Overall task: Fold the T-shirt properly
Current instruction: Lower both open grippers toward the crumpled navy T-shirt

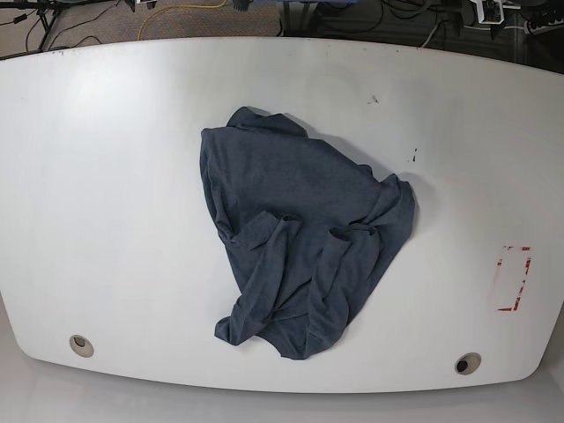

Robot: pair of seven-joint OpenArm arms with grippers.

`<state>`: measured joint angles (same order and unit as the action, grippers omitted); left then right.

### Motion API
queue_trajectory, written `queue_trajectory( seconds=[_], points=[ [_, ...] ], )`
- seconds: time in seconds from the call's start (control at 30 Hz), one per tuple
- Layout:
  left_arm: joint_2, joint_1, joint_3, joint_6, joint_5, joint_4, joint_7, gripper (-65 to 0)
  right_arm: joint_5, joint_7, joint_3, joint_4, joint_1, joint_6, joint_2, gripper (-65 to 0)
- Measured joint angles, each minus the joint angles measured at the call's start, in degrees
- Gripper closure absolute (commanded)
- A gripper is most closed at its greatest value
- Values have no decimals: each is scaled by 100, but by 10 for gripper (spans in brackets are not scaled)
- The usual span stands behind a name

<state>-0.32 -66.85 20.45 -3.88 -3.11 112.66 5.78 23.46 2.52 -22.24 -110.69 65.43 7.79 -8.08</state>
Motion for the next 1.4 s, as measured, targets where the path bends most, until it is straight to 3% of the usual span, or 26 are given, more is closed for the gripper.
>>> queue_trajectory(
  seconds=[0.27, 0.47, 1.0, 1.2, 1.27, 1.4],
  points=[
    [7, 295, -107, -63, 35, -37, 9, -413, -103, 2, 232, -7, -389, 17, 111, -172],
    [-13, 505, 70, -22, 50, -44, 22, -379, -81, -129, 247, -13, -667, 26, 111, -172],
    [-229, 1185, 267, -42, -328, -66, -24, -375, -87, -61, 210, -11, -1526, 44, 46, -178],
    [-293, 1506, 267, -48, -345, -87, -33, -374, -83, 20, 278, -11, -1851, 33, 24, -225],
    [-291, 1569, 264, -39, -400, -105, -42, -384, -81, 2, 293, -11, -1888, 35, 9, -283],
    [-284, 1882, 92, 31, -667, -160, -166, -386, 127, -81, 490, 28, -1982, 35, -4, -331]
  ],
)
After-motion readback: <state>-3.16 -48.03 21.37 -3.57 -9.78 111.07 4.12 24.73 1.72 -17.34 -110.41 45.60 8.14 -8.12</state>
